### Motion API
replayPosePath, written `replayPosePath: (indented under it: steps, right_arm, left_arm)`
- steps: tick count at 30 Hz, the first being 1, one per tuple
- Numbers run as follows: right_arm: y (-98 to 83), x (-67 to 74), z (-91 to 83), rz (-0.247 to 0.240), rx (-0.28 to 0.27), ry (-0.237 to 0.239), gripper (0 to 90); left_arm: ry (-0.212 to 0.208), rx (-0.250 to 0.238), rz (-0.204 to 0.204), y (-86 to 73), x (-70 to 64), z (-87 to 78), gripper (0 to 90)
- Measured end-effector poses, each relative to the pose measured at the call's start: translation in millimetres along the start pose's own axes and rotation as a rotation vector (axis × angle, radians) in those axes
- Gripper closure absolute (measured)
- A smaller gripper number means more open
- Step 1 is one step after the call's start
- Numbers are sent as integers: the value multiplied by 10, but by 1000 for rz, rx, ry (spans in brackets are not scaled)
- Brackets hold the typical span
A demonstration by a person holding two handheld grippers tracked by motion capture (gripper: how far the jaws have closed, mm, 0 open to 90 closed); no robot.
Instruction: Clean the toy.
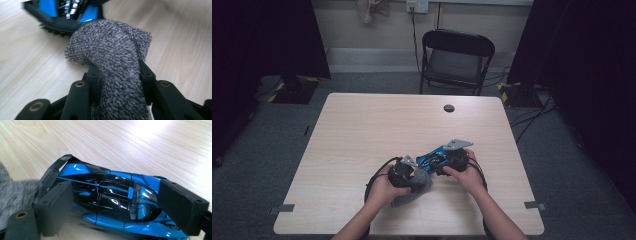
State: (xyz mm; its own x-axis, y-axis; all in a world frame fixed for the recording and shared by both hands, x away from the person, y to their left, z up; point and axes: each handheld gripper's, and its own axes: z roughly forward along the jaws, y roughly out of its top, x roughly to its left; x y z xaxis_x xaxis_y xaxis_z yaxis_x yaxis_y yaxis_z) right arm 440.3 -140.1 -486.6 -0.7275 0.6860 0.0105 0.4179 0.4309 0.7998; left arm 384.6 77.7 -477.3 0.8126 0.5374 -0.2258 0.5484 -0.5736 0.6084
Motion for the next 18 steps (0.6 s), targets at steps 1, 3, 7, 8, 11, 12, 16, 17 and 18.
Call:
replayPosePath:
  steps: [1,3,7,8,11,12,16,17,18]
  right_arm:
    - [0,0,0,0,0,0,133]
    - [0,0,0,2,-1,1,133]
    - [1,8,0,-1,-2,-2,132]
    - [3,13,1,-5,-1,-4,132]
    - [10,15,2,-6,5,-3,130]
    - [11,12,1,-7,5,-3,130]
    - [20,7,-10,-21,8,-3,133]
    - [23,7,-16,-31,9,-2,134]
    - [31,6,-26,-36,14,-1,132]
  left_arm:
    - [0,6,9,6,-8,2,631]
    - [-5,2,7,10,-23,8,631]
    - [-20,6,22,37,-71,1,632]
    - [-21,8,25,44,-81,1,632]
    - [-19,14,33,68,-98,5,632]
    - [-24,12,30,74,-102,13,632]
    - [-24,14,34,88,-118,25,632]
    - [-22,16,38,92,-121,28,632]
    - [-24,19,43,95,-120,30,632]
